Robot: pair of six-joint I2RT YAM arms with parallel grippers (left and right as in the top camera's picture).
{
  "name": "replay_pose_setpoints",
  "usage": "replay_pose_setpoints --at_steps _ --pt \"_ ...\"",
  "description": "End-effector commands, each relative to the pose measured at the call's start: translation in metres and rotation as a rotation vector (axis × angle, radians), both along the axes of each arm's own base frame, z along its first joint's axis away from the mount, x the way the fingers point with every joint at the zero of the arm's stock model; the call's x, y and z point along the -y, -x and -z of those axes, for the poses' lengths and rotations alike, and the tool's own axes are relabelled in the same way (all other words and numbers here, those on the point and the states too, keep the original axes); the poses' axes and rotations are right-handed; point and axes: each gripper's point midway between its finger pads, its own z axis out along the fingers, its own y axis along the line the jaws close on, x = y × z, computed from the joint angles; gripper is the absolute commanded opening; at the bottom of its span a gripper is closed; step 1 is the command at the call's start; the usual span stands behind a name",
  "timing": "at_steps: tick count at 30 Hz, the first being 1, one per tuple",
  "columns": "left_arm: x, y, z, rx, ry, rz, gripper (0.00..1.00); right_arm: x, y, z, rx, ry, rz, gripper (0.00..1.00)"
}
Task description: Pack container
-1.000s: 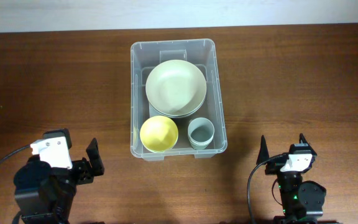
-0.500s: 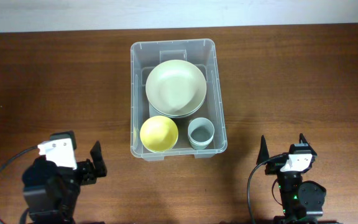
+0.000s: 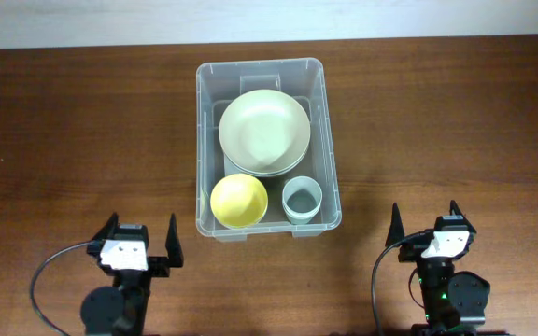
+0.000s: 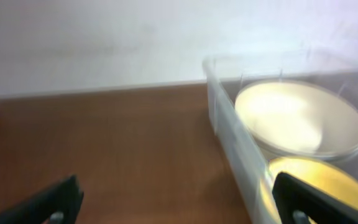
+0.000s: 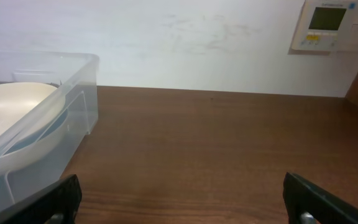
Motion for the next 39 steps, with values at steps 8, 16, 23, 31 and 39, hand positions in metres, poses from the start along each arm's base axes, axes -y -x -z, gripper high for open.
replay_pose_setpoints --at_steps 8,16,23,31,39 --pt "0.019 -0.01 0.013 0.151 -0.208 0.091 1.0 0.003 0.0 0.002 -0.004 -0.01 0.015 0.99" --pt "0.02 -0.009 0.036 0.056 -0.172 0.105 1.0 0.003 0.0 0.002 -0.004 -0.01 0.015 0.99" --pt "0.02 -0.009 0.036 0.056 -0.173 0.104 1.0 0.003 0.0 0.002 -0.004 -0.01 0.015 0.99" --pt "0.02 -0.009 0.036 0.056 -0.173 0.104 1.0 0.003 0.0 0.002 -0.004 -0.01 0.015 0.99" --pt "0.02 -0.009 0.036 0.056 -0.173 0.104 1.0 0.003 0.0 0.002 -0.004 -0.01 0.015 0.99"
